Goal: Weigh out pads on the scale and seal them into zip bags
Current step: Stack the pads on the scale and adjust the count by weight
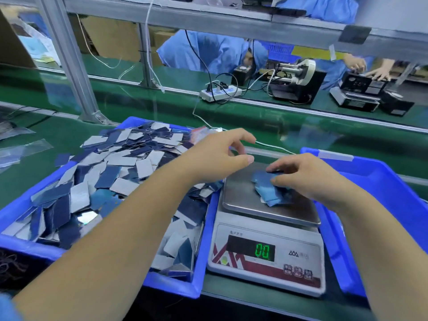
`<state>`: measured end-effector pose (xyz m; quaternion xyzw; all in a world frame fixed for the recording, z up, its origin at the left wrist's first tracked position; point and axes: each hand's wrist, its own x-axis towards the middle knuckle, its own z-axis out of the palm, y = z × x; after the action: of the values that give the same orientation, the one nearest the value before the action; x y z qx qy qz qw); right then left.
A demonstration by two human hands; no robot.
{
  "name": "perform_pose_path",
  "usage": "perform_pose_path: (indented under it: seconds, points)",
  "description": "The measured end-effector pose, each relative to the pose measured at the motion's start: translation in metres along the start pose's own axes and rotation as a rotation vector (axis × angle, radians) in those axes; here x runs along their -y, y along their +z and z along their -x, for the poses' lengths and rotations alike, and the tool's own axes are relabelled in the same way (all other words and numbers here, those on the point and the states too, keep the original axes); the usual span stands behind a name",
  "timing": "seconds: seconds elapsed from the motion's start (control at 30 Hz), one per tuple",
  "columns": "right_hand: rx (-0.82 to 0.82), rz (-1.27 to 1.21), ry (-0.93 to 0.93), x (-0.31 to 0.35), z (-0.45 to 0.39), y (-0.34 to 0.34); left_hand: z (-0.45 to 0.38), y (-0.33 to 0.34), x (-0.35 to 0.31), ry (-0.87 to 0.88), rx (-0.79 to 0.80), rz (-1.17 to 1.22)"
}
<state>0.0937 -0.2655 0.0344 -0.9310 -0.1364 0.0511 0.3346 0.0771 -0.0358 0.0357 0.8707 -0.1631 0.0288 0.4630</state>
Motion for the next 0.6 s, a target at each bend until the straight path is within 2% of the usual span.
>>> perform_pose_path:
  seconds: [0.13, 0.3, 0.4, 0.6]
  points:
    - [-0.003, 0.120, -0.094, -0.004, -0.002, -0.002, -0.002, 0.009, 0.021, 0.003, -0.134, -0.017]
    - [-0.173, -0.153, -0.102, -0.022, -0.004, 0.001, 0.004, 0.000, 0.036, -0.020, -0.281, 0.108]
    - [-0.262, -0.164, -0.113, -0.027, -0.001, 0.000, 0.004, 0.002, 0.033, -0.017, -0.270, 0.102]
    - [-0.268, -0.051, -0.138, -0.028, 0.003, 0.000, 0.009, 0.013, 0.022, -0.032, -0.201, 0.060]
